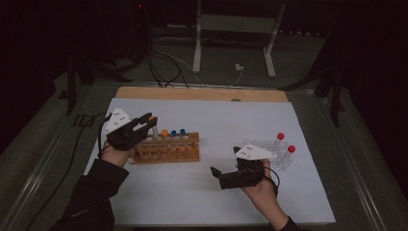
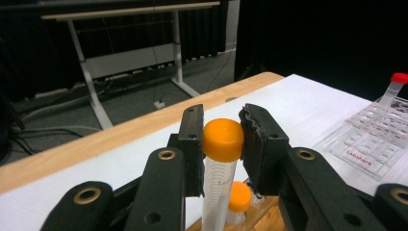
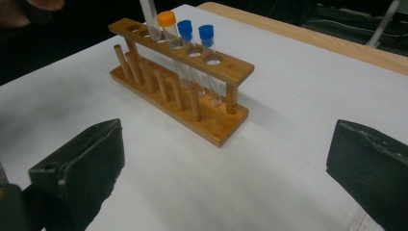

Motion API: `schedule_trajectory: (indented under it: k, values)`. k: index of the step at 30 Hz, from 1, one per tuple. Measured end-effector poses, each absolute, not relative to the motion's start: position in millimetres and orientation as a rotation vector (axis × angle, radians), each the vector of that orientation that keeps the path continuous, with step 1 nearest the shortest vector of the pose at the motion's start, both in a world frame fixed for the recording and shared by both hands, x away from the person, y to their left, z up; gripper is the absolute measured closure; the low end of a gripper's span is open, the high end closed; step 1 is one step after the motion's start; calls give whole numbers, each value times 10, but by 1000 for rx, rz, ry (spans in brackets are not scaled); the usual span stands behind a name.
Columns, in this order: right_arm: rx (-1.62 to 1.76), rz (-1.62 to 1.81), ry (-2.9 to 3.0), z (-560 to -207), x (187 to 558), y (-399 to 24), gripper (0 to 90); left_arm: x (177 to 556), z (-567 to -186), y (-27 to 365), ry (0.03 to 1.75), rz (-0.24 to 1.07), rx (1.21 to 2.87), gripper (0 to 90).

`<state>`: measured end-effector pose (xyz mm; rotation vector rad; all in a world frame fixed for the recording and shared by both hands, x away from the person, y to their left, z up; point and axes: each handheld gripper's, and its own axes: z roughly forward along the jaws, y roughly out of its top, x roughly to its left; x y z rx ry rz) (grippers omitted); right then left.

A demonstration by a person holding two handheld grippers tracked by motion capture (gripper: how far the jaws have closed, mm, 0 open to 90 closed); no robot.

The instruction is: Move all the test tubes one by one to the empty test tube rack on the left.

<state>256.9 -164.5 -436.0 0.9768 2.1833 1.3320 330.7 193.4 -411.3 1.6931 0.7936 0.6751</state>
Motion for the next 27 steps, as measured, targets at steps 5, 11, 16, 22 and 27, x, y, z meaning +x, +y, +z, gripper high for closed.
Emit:
schedule_trajectory:
  k: [5, 11, 16, 22, 27]
  values:
    - [972, 1339, 2184, -4358, 2563, -1649, 0, 3348, -4266, 1916, 828, 649, 1723, 720]
    - [969, 1341, 2187, -4355, 2562, -1658, 0, 3369, -4414, 1919, 865, 622, 1745, 719]
    - [974, 1348, 2189, -4352, 2565, -1662, 0, 3379, -4521, 1912, 885, 610, 1767, 719]
    - [972, 1346, 2192, -4351, 2566, -1660, 0, 3411, -4587, 1877, 908, 613, 1812, 718]
    - [972, 1348, 2196, -4353, 2568, -1661, 0, 3414, -4577, 1866, 909, 610, 1828, 717]
